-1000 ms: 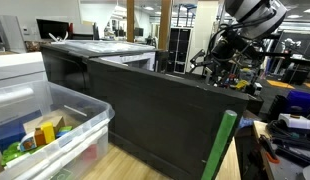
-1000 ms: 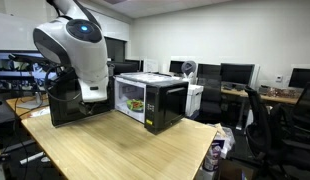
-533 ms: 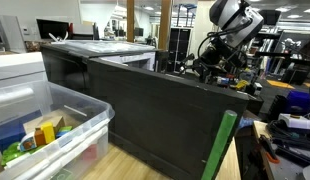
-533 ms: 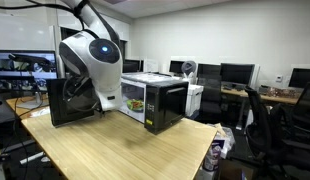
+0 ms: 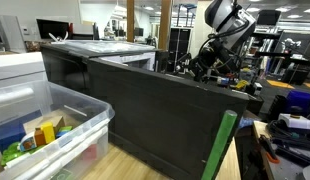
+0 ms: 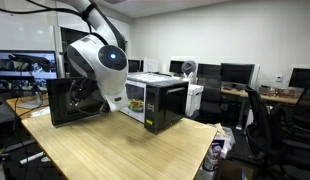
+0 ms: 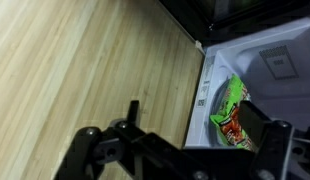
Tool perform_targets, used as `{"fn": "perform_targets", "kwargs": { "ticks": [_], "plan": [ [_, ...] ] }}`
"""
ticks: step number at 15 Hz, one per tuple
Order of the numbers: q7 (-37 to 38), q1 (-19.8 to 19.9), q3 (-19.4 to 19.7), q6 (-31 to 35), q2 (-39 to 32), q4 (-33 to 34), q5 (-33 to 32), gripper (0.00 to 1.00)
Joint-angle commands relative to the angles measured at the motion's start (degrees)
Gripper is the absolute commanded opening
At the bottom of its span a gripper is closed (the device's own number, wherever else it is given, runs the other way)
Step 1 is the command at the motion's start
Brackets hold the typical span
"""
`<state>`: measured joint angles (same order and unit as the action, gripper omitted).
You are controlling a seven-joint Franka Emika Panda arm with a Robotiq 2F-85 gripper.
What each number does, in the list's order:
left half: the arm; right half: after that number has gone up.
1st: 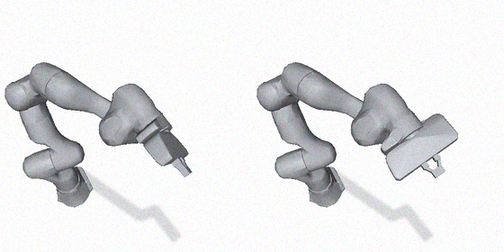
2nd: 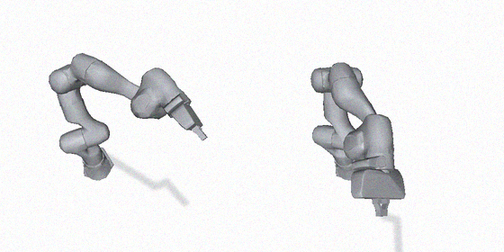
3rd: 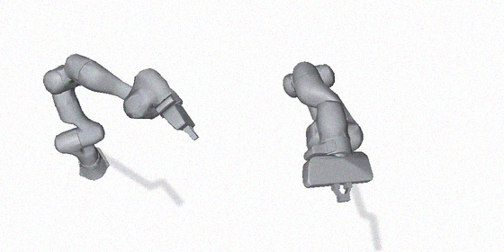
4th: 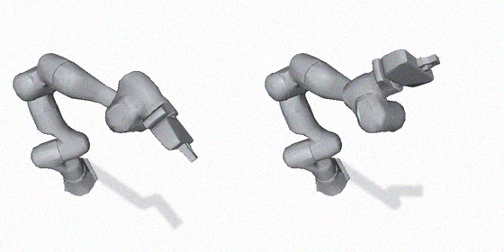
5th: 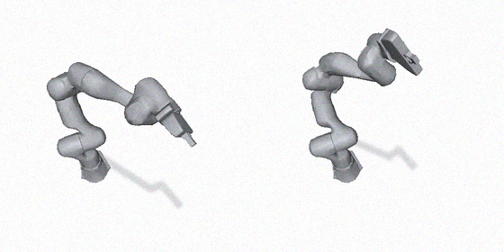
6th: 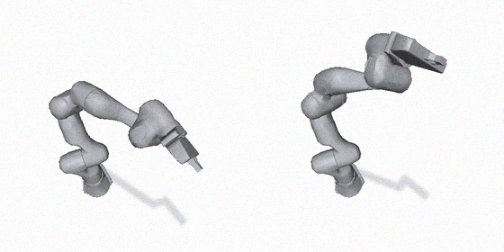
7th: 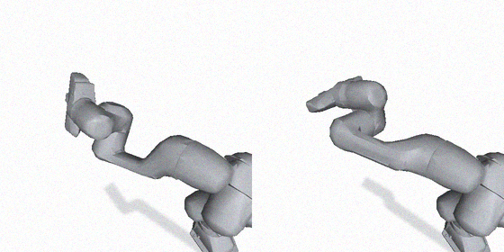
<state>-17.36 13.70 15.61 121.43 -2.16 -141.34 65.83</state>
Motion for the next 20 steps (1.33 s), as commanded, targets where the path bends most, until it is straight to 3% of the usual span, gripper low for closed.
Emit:
{"fn": "perform_targets", "kwargs": {
  "ticks": [1,3,8,13,19,20],
  "plan": [
    [0.04,0.38,-0.36,-0.05,0.01,0.05,-0.12,1.0],
    [0.01,0.39,-0.36,-0.06,0.01,0.05,-0.13,1.0],
    [-9.74,-0.64,-1.71,12.16,4.66,-4.01,19.23,1.0],
    [-28.66,-0.94,-2.95,17.1,14.28,-11.92,37.02,1.0],
    [-54.42,1.39,-5.86,15.45,24.15,-21.04,58.24,1.0],
    [-57.07,1.68,-6.92,14.94,20.84,-17.65,61.14,1.0]
  ]
}}
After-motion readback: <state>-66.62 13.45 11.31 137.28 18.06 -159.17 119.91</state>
